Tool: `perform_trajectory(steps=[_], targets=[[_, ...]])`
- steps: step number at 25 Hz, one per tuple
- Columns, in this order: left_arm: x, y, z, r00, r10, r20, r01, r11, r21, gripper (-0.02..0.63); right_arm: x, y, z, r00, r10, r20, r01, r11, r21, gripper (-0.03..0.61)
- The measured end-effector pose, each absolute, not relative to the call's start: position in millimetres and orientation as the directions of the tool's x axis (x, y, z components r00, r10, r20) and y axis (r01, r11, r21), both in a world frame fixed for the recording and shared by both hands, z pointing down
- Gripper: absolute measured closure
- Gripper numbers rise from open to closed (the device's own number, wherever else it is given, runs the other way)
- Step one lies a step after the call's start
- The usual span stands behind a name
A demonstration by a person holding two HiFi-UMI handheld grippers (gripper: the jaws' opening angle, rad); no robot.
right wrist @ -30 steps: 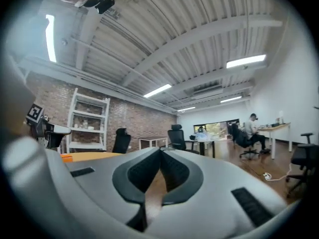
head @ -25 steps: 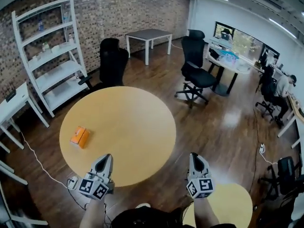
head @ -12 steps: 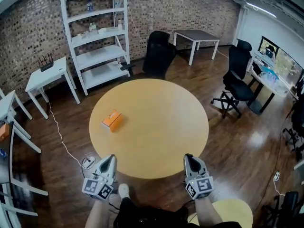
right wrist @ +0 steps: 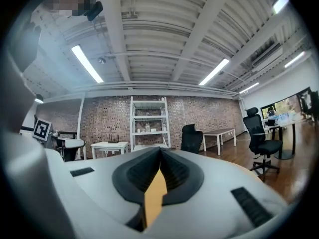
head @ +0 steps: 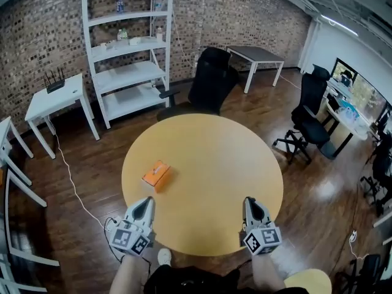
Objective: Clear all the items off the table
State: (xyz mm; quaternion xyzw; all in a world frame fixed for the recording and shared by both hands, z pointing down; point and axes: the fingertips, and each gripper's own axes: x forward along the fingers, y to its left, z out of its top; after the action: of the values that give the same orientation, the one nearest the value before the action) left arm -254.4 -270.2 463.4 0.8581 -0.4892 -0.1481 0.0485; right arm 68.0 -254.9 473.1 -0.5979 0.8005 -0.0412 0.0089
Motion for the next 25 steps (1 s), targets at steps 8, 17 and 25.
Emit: perform_trajectory(steps=[8,17,25], targets=[[-319,-348,465,0.517,-0.830,-0.209,-0.811,-0.553,0.191,0.614,-12,-323,484,-0.248,-0.968,0.037,-0.957,0.239,-0.163,0.574],[-302,-392,487,0.585,-0.802,-0.125,-0.778,-0.598,0.195,0.612,4,-336,490,-0.177,-0.981,0.081,-0.973,0.162,-0.164,0.574],[-282,-427,541,0.584,-0.810,0.052,-0.804,-0.568,0.177,0.408,15,-341,543,-0.149,-0.971,0.186,-0.972,0.109,-0.210,0.574]])
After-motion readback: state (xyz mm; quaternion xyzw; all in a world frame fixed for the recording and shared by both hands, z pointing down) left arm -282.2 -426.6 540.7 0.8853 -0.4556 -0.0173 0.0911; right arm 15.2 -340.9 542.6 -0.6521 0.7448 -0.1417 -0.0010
